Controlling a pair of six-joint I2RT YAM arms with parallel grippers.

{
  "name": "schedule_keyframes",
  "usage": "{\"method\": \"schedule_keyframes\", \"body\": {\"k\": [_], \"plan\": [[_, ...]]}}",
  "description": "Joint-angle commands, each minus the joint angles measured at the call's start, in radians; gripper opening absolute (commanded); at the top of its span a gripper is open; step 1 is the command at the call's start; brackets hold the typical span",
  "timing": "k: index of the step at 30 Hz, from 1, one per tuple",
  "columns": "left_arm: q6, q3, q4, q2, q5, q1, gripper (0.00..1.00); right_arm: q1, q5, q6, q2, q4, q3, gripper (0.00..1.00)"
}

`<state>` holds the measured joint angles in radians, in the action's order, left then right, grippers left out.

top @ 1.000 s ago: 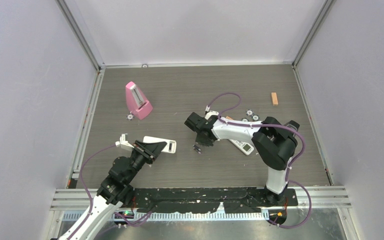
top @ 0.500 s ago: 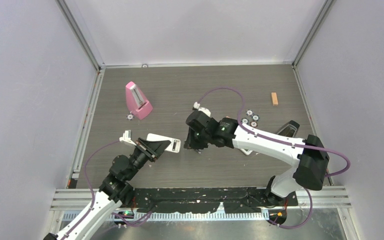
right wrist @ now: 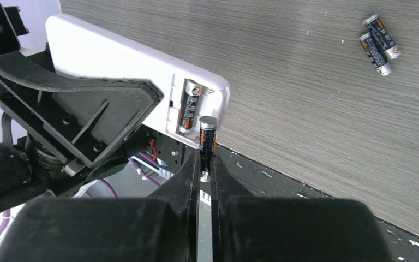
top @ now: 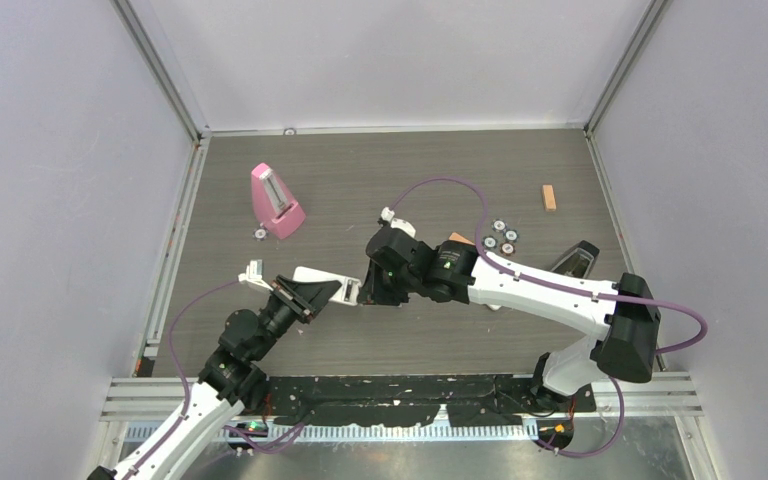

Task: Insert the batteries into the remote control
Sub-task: Load the battery into the remote control.

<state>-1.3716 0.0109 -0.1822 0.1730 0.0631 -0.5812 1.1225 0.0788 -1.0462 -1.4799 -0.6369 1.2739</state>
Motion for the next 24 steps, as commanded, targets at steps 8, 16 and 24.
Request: {"method": "schedule_keyframes", "body": {"k": [8,16,24], "plan": [[0.036,-0.131,-0.025,-0.023,0.008,-0.001,0.0,0.007,-0.059,-0.049,-0.001,0.051,0.049,0.08],[0.038,-0.135,-0.009,-0.059,-0.003,0.0,0.0,-0.008,-0.063,-0.086,-0.014,0.081,0.024,0.12],[0.035,-0.133,-0.006,-0.07,-0.018,-0.001,0.0,-0.021,-0.052,-0.106,-0.028,0.057,0.028,0.15]]}}
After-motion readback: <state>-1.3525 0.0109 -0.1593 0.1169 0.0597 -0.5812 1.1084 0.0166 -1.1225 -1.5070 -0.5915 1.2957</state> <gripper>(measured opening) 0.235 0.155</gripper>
